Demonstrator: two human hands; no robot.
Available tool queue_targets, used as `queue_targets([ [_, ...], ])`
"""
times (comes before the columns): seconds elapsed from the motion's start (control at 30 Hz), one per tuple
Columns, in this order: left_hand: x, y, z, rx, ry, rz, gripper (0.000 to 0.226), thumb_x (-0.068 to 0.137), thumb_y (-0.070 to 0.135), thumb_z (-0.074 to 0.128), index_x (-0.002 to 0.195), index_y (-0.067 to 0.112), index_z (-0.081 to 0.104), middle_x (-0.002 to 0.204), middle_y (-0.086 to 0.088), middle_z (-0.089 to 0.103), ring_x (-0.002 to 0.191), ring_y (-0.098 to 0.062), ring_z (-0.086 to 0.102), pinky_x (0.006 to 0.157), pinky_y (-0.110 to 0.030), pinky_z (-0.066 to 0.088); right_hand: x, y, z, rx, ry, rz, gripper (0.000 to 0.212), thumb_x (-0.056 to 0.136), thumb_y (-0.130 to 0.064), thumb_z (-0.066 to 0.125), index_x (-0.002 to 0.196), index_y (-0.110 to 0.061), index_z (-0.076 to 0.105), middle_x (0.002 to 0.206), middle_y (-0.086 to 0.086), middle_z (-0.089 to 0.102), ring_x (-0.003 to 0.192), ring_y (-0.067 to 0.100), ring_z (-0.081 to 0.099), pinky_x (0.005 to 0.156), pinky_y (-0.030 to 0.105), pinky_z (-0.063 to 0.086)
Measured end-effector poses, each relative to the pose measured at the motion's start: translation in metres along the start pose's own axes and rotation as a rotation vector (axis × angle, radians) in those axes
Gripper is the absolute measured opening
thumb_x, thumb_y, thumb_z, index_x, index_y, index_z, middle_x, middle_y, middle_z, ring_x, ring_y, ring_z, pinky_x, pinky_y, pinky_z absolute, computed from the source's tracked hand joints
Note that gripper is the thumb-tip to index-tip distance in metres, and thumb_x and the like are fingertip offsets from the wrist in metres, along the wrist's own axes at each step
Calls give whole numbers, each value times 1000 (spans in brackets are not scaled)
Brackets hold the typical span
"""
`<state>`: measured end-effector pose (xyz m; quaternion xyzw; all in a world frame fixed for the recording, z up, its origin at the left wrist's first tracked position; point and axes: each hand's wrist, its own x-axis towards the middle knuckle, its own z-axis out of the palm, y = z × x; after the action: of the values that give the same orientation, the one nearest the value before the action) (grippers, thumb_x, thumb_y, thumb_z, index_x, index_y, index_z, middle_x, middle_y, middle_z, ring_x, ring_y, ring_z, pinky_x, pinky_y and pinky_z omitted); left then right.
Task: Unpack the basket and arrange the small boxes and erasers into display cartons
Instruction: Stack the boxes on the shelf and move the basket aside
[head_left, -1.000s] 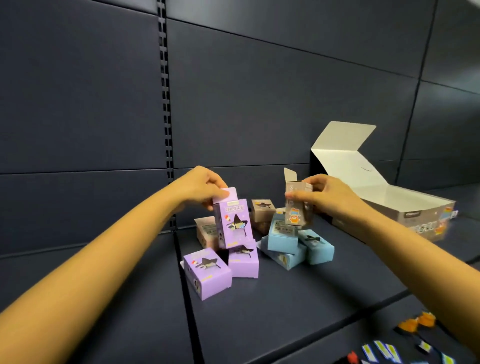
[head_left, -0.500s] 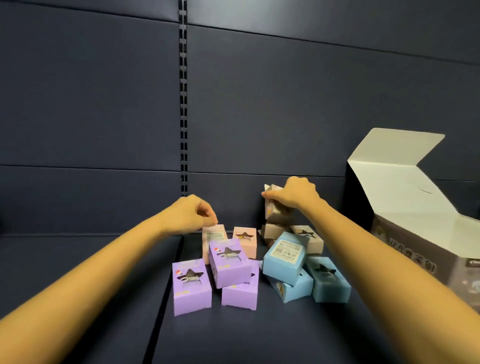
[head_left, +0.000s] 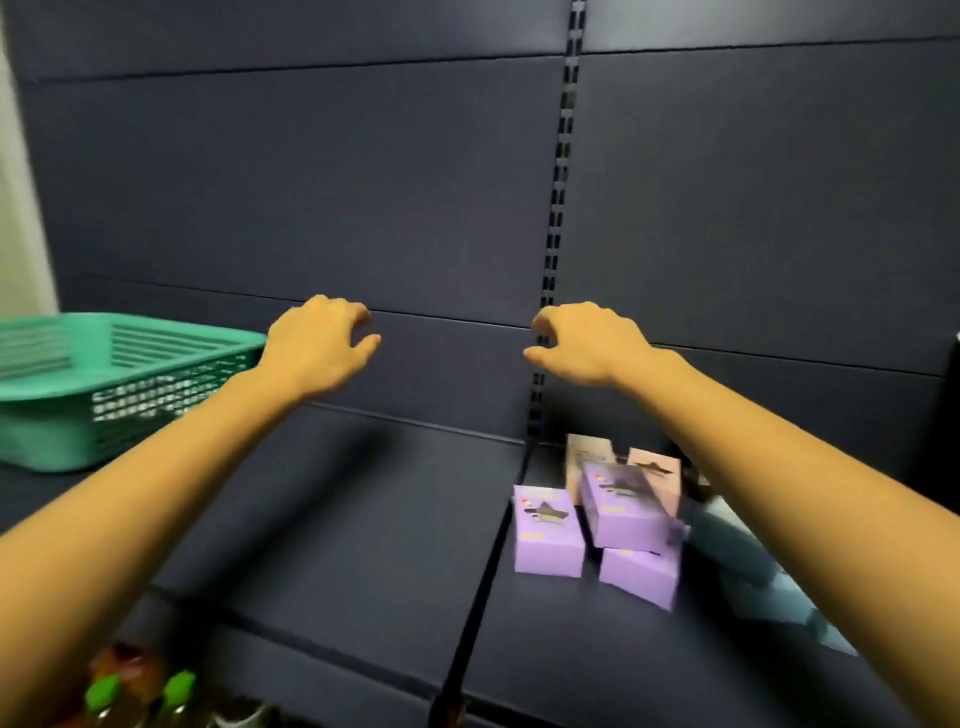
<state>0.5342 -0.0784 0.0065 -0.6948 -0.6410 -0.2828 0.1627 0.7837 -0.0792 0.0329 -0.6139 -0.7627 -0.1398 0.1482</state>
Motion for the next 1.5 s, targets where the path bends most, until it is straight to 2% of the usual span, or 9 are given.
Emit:
queue_targets([
  [0.2,-35,-86,-43,212,-33,-57,43,95,37,45,129,12,51,132,-10,55,124,-30,45,95,-39,39,18,-117,13,109,-48,-297,51,93,-40,49,139,-20,40,139,3,47,127,26,43,97,42,43],
  [0.37,-60,-171,-78,331,-84,-129,45,95,40,43,131,13,50,132,-11,54,124,-30,46,95,-40,40,30,-203,20,110,-79,-421,52,94,-40,48,141,-22,36,143,1,43,131,23,39,96,43,42],
  [0.53,-72,-256,-111,336,-125,-182,45,95,40,43,132,15,49,135,-10,52,124,-29,47,95,-38,41,51,-288,23,167,-78,-450,48,94,-38,48,137,-21,41,138,2,49,125,24,46,97,44,44],
  [0.8,-74,-365,-134,341,-188,-115,44,95,44,42,129,18,52,134,-8,54,117,-28,53,91,-37,45,88,-393,33,170,-165,-415,40,94,-40,45,130,-24,50,133,-1,55,119,23,51,99,41,44],
  [1.13,-35,-428,-114,321,-185,17,42,96,42,40,128,18,53,132,-6,56,118,-27,53,88,-36,45,131,-455,43,50,-373,-449,40,94,-40,49,127,-18,55,129,2,58,113,20,54,95,31,42],
  [1.3,5,-457,-89,307,-218,79,41,96,42,40,128,20,53,133,-3,55,121,-24,50,91,-37,45,160,-465,62,39,-480,-450,44,92,-44,51,127,-18,54,126,0,58,109,19,56,97,31,44],
  [1.37,27,-467,-81,283,-223,95,41,95,43,41,126,20,54,132,-1,56,119,-25,52,92,-39,47,173,-464,67,41,-538,-425,46,91,-46,52,128,-19,54,126,-1,58,112,18,55,98,31,44],
  [1.5,64,-474,-62,237,-267,157,39,95,44,41,122,19,57,127,0,59,110,-23,56,85,-34,44,191,-457,73,55,-601,-387,45,88,-48,55,123,-19,58,119,-2,63,105,15,59,95,32,47],
])
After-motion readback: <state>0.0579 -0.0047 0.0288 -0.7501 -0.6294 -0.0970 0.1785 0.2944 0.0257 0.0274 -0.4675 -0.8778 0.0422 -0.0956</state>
